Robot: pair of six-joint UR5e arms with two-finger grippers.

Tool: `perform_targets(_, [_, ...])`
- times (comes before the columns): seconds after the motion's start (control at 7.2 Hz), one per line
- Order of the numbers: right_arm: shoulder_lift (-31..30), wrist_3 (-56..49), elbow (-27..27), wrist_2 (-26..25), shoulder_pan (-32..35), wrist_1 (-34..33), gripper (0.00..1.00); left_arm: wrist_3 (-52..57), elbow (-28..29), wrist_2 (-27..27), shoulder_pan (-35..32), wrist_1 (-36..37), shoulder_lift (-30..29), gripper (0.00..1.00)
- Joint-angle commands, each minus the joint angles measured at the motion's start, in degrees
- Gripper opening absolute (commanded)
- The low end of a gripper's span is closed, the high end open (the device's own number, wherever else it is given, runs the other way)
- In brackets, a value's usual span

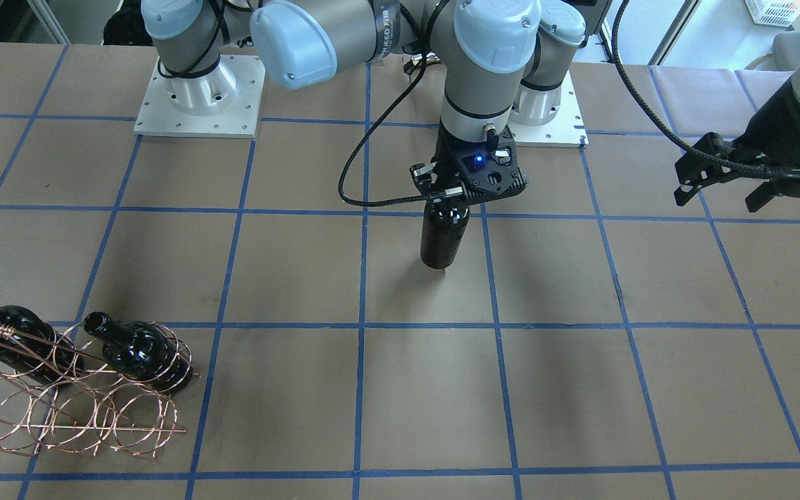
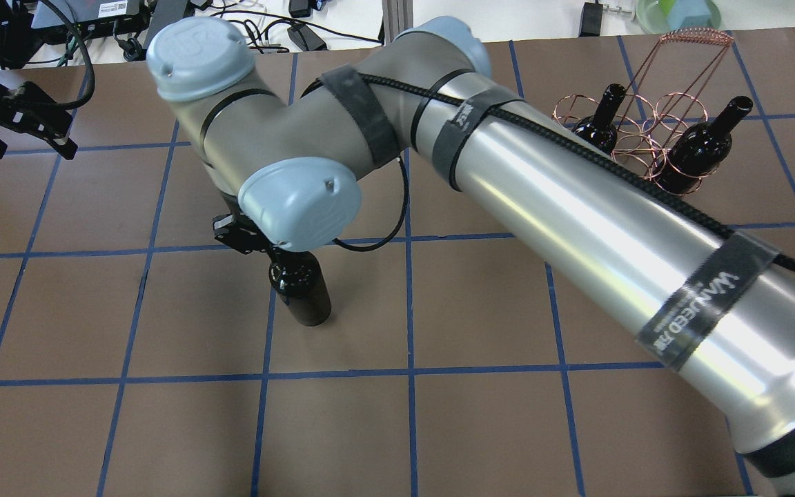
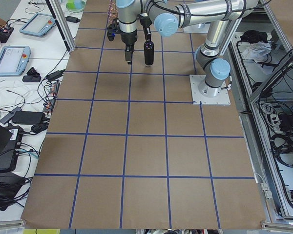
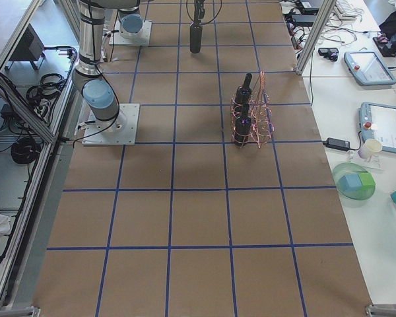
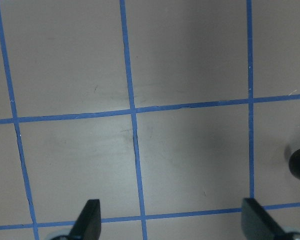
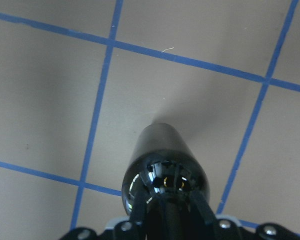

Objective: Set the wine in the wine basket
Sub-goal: 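Lift the bottle with the right gripper and turn it upright, then carry the upright bottle with the right gripper to the copper basket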

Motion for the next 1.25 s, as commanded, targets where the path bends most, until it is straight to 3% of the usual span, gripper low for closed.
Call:
perform_targets(0.0, [-2.80, -8.28, 1.55, -3.16, -6.37, 2.39, 0.00, 0.00, -0.09, 0.00, 0.00, 0.00, 0.00, 1.00])
perform_targets(0.69, [-12.64, -28.33, 2.44, -3.44, -23.86, 11.61, 0.00, -0.61, -0.70, -0.35, -0.70, 0.00, 0.53, 1.00])
perform_targets(1.11, [-16.16, -39.66, 2.35, -7.22, -30.98, 15.23, 0.00, -0.88, -1.14, -2.55, -0.79, 0.09, 0.97, 1.00])
